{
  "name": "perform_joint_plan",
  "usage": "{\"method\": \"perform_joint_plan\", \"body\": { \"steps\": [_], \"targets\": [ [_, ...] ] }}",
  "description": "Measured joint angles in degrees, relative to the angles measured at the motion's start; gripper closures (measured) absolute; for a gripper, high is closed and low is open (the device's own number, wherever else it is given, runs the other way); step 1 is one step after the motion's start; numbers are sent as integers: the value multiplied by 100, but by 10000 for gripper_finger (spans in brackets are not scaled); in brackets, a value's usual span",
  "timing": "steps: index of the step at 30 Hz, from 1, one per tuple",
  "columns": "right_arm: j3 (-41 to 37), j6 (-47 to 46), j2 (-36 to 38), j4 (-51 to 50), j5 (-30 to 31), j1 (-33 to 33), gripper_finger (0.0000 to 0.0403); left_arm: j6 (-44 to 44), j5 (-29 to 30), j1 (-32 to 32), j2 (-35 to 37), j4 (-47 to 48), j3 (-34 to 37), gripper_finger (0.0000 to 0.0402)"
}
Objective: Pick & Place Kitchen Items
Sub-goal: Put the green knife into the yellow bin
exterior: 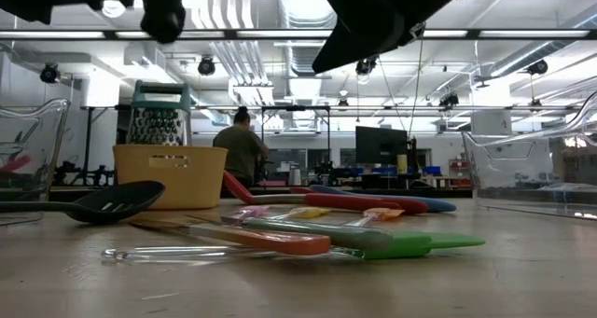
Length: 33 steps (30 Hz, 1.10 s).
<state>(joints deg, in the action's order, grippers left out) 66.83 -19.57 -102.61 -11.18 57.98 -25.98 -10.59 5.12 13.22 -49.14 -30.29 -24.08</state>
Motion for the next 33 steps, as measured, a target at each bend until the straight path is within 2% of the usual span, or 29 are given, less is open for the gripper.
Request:
{"method": "perform_joint_plan", "body": {
  "steps": [5,13,25,33],
  "targets": [
    [-35,-2,0,7,-127,-2,294,585,1,649,-357,-994,-63,232],
    [-106,-294,0,19,-182,-2,326,757,1,1009,-728,-1153,-144,232],
    [-124,-571,0,81,-1496,0,350,750,3,1016,-1126,-1173,-297,232],
    [-216,-892,2,128,-2376,0,324,746,3,1020,-1131,-1168,-297,232]
  ]
}}
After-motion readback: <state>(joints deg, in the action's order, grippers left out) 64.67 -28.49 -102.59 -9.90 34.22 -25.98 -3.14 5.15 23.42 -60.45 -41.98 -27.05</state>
